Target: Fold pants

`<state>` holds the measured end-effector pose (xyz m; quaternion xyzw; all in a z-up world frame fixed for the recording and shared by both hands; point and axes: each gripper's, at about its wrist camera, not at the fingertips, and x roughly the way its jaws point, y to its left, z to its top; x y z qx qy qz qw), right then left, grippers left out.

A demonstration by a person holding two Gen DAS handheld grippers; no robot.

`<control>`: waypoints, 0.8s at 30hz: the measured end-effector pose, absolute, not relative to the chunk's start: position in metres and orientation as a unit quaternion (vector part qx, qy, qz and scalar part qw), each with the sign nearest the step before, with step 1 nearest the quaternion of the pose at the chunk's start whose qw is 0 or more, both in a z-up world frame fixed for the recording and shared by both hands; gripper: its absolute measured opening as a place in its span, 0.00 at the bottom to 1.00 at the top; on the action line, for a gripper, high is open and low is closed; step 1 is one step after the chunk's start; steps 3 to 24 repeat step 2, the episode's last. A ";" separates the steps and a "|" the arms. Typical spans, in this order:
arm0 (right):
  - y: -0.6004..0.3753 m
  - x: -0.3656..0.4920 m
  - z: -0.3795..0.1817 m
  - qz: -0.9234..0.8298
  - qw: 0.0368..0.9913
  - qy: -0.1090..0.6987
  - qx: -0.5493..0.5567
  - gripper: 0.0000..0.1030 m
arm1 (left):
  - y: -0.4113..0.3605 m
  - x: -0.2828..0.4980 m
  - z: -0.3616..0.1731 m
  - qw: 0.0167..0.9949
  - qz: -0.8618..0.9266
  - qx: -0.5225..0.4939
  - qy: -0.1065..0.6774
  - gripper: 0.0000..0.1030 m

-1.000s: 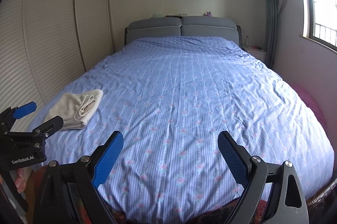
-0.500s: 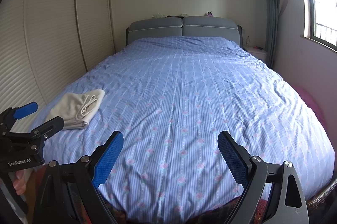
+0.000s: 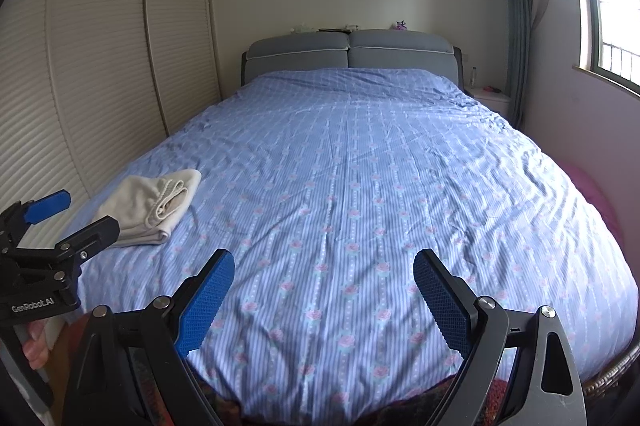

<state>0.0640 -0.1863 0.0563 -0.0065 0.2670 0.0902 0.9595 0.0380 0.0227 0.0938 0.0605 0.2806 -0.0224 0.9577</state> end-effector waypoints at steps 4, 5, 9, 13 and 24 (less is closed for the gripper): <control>-0.187 0.064 0.056 0.091 0.959 0.267 -0.006 0.89 | 0.022 0.037 0.093 0.957 -0.021 0.061 0.282 1.00; -0.187 0.064 0.056 0.091 0.959 0.267 -0.006 0.89 | 0.022 0.037 0.093 0.957 -0.021 0.061 0.282 1.00; -0.187 0.064 0.056 0.091 0.959 0.267 -0.006 0.89 | 0.022 0.037 0.093 0.957 -0.021 0.061 0.282 1.00; -0.187 0.064 0.056 0.091 0.959 0.267 -0.006 0.89 | 0.022 0.037 0.093 0.957 -0.021 0.061 0.282 1.00; -0.187 0.064 0.056 0.091 0.959 0.267 -0.006 0.89 | 0.022 0.037 0.093 0.957 -0.021 0.061 0.282 1.00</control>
